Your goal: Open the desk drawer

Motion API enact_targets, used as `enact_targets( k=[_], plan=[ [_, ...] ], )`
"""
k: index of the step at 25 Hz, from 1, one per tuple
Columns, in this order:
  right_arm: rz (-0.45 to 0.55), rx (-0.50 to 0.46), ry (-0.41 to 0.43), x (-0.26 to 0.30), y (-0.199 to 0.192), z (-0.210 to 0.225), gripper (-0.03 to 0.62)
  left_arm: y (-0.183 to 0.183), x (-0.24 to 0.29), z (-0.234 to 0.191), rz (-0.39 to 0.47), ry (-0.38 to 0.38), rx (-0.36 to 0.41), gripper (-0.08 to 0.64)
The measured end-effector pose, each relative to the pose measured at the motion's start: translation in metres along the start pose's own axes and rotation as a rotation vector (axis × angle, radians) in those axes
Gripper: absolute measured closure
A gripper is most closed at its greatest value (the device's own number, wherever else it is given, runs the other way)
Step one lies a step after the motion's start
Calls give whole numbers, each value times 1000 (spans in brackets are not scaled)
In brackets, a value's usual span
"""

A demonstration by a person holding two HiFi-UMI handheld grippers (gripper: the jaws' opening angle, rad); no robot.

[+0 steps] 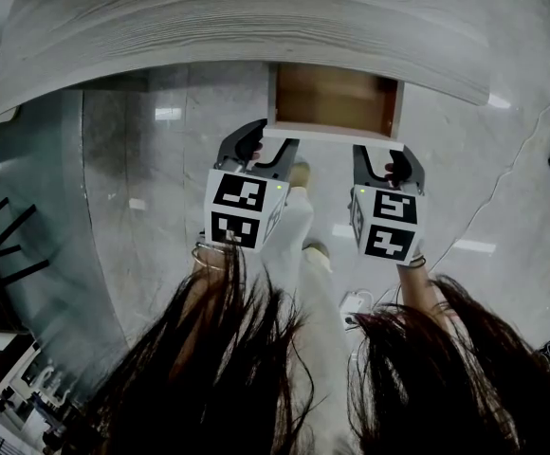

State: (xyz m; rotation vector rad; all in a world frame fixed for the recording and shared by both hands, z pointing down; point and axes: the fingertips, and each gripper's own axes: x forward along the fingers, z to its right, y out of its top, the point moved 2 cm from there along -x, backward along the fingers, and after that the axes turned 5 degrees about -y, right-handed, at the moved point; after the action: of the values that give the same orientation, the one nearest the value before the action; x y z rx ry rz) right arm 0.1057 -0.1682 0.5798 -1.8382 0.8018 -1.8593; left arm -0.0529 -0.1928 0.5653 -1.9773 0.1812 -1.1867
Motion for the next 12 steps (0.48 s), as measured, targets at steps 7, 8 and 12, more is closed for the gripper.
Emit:
enact_targets(
  k=[7, 8, 12],
  plan=[
    [-15, 0, 3, 5, -4, 0, 383, -3, 2, -1, -28, 1, 5, 390],
    [-18, 0, 3, 6, -5, 0, 383, -3, 3, -1, -30, 1, 6, 390],
    [-28, 1, 4, 8, -8, 0, 383, -5, 5, -1, -42, 1, 14, 390]
  ],
)
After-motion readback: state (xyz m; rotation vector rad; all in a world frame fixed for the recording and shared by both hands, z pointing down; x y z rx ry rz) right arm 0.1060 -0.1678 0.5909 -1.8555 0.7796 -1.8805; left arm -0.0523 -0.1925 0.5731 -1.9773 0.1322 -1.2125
